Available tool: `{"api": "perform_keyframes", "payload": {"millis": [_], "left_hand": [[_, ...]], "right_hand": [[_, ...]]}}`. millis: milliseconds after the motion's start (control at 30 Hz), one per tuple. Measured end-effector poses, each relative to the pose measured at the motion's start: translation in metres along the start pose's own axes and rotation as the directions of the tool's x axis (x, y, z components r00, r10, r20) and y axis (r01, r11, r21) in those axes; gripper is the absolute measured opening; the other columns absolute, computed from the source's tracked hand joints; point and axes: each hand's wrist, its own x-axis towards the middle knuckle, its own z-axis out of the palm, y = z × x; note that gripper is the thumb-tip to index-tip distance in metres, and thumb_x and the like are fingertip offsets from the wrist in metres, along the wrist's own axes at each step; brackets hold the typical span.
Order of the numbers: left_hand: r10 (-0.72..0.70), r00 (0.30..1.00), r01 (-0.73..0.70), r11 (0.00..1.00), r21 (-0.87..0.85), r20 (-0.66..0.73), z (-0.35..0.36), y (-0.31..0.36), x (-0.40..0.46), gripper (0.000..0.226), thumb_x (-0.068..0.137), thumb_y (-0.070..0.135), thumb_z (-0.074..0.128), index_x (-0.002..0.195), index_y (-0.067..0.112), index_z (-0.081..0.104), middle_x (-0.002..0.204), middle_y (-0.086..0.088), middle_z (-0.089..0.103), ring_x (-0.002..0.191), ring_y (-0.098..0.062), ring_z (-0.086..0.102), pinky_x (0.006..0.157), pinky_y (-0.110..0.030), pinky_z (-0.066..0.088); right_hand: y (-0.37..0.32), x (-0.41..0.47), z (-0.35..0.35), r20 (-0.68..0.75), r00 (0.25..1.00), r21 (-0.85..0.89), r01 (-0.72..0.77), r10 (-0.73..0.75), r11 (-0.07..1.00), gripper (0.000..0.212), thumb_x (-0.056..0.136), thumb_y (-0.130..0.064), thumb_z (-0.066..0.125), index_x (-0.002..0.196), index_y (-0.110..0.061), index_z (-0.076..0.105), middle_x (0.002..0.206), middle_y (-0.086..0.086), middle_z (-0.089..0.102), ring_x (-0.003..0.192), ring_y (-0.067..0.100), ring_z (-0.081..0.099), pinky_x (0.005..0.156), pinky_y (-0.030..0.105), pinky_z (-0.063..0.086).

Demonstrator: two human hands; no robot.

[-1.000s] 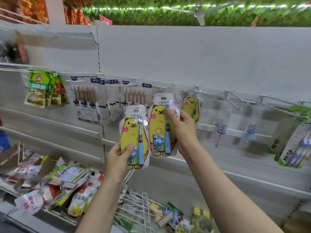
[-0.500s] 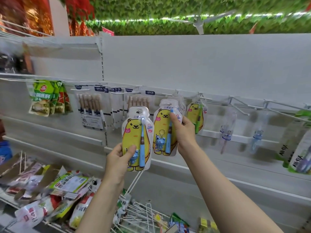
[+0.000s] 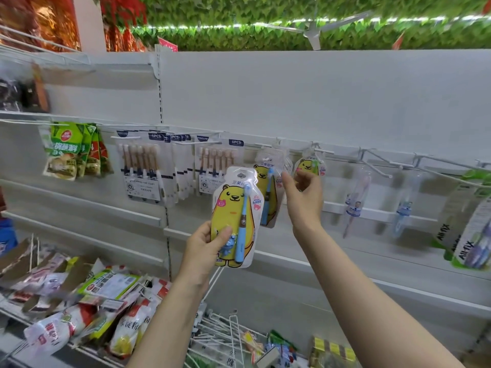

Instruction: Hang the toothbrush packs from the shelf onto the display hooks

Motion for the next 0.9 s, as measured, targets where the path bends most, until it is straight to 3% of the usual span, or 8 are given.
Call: {"api": "perform_keyframes", "payload": {"millis": [67, 200, 300, 400, 533, 667, 900], "left_hand": [[0.001, 1.0, -0.001, 1.0, -0.006, 0.02, 0.006, 0.0, 0.0, 0.016, 0.09, 0.009, 0.065, 0.106, 0.01, 0.067, 0.096, -0.008, 0.077, 0.085, -0.022, 0.075, 0.066, -0.03, 0.059], [0.007, 0.998, -0.007, 1.0, -0.01, 0.058, 0.019, 0.002, 0.002, 0.02, 0.091, 0.011, 0.065, 0.11, 0.008, 0.065, 0.101, -0.01, 0.077, 0.091, -0.026, 0.074, 0.07, -0.033, 0.06], [0.017, 0.996, -0.015, 1.0, -0.027, 0.084, 0.027, 0.006, 0.005, 0.02, 0.092, 0.011, 0.064, 0.112, 0.008, 0.065, 0.102, -0.011, 0.076, 0.093, -0.027, 0.074, 0.072, -0.034, 0.06], [0.028, 0.995, -0.027, 0.999, -0.02, 0.092, 0.03, 0.009, 0.009, 0.021, 0.092, 0.013, 0.064, 0.113, 0.008, 0.064, 0.103, -0.011, 0.076, 0.094, -0.028, 0.074, 0.073, -0.034, 0.06], [0.015, 0.995, -0.014, 1.0, -0.019, 0.099, 0.035, 0.012, 0.019, 0.02, 0.093, 0.013, 0.064, 0.112, 0.009, 0.065, 0.104, -0.01, 0.076, 0.094, -0.027, 0.074, 0.075, -0.036, 0.058], [-0.015, 0.993, 0.021, 0.998, -0.057, 0.115, 0.039, 0.008, 0.029, 0.023, 0.091, 0.013, 0.065, 0.114, 0.008, 0.065, 0.104, -0.012, 0.076, 0.091, -0.026, 0.074, 0.068, -0.032, 0.059], [0.005, 0.986, 0.011, 0.995, -0.094, 0.169, 0.043, -0.003, 0.045, 0.038, 0.083, 0.018, 0.067, 0.119, 0.006, 0.063, 0.11, -0.015, 0.074, 0.096, -0.028, 0.073, 0.073, -0.035, 0.06]], "right_hand": [[-0.01, -0.011, -0.005, 0.078, 0.995, 0.029, 0.063, -0.065, 0.998, 0.032, 0.088, -0.041, 0.072, 0.111, -0.021, 0.063, 0.107, -0.005, 0.067, 0.098, 0.006, 0.064, 0.085, 0.025, 0.052], [-0.024, -0.024, -0.006, 0.351, 0.937, 0.103, -0.039, 0.0, 0.994, 0.03, 0.091, -0.034, 0.071, 0.107, -0.009, 0.068, 0.094, 0.007, 0.074, 0.073, 0.0, 0.069, 0.061, 0.016, 0.053], [-0.026, -0.02, -0.007, 0.36, 0.933, 0.106, -0.028, -0.012, 0.994, 0.032, 0.089, -0.031, 0.073, 0.104, -0.004, 0.068, 0.095, 0.013, 0.075, 0.08, 0.01, 0.074, 0.068, 0.021, 0.056], [-0.03, -0.014, -0.007, 0.35, 0.937, 0.124, -0.022, -0.023, 0.992, 0.029, 0.089, -0.03, 0.074, 0.102, -0.004, 0.068, 0.092, 0.012, 0.076, 0.075, 0.008, 0.073, 0.063, 0.016, 0.054], [-0.027, -0.005, -0.006, 0.352, 0.935, 0.125, 0.0, -0.044, 0.992, 0.026, 0.085, -0.028, 0.078, 0.1, -0.01, 0.068, 0.09, 0.011, 0.075, 0.076, 0.008, 0.072, 0.067, 0.019, 0.055], [-0.022, 0.003, -0.008, 0.376, 0.925, 0.157, -0.012, -0.048, 0.988, 0.019, 0.085, -0.021, 0.078, 0.099, -0.012, 0.067, 0.086, 0.004, 0.073, 0.07, 0.002, 0.071, 0.061, 0.014, 0.052], [-0.013, 0.016, -0.006, 0.371, 0.924, 0.112, 0.058, -0.096, 0.992, 0.027, 0.082, -0.025, 0.081, 0.099, -0.009, 0.068, 0.086, 0.007, 0.074, 0.07, 0.003, 0.069, 0.061, 0.015, 0.052]]}}
